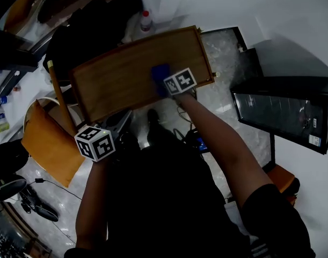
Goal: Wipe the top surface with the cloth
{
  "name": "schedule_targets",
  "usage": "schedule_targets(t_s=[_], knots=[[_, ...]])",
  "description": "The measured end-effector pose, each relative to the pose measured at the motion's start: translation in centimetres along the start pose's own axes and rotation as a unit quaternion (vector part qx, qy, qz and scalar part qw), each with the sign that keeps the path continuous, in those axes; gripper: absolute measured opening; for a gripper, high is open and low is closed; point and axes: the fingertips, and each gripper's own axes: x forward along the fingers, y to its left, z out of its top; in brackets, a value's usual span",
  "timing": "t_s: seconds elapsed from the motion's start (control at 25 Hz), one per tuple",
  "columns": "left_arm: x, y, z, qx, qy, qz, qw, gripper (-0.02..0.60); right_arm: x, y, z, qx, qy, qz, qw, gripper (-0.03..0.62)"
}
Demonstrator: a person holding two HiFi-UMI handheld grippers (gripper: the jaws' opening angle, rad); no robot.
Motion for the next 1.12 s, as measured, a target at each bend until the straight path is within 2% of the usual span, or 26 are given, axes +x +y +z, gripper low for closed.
schedule_targets(t_s=[0.16,0.32,0.56,0.92,1.12], knots=[[1.7,-1.3,0.2,0.004,0.006,-0.006,1.0000,0.011,-2.9,-4.7,-0.7,0.001,-0.007,-0.037,0.999,0.069],[2.3,-1.6,0.2,0.008,0.007,-0.004,0.9999,0.011,-4.7,-7.8,-1.0,0.022,-0.014,-0.056,0.998,0.068],[2.5,-2.4,-0.6,0.004,0.011,0.000,0.9999,0.011,-7.0,-10.9,-1.6,0.070,-0.031,-0.081,0.994,0.069],[2.0,-3.2,-1.0,0.009,-0.006,0.003,0.9999,0.011,-9.3,-14.5,-2.9,0.076,-0.020,-0.147,0.986,0.069],[0.3,-2.7,-2.1,0.000,-0.020,0.017,0.9997,0.011,-10.4,-16.0,-3.3,0.096,-0.019,-0.172,0.980,0.069]])
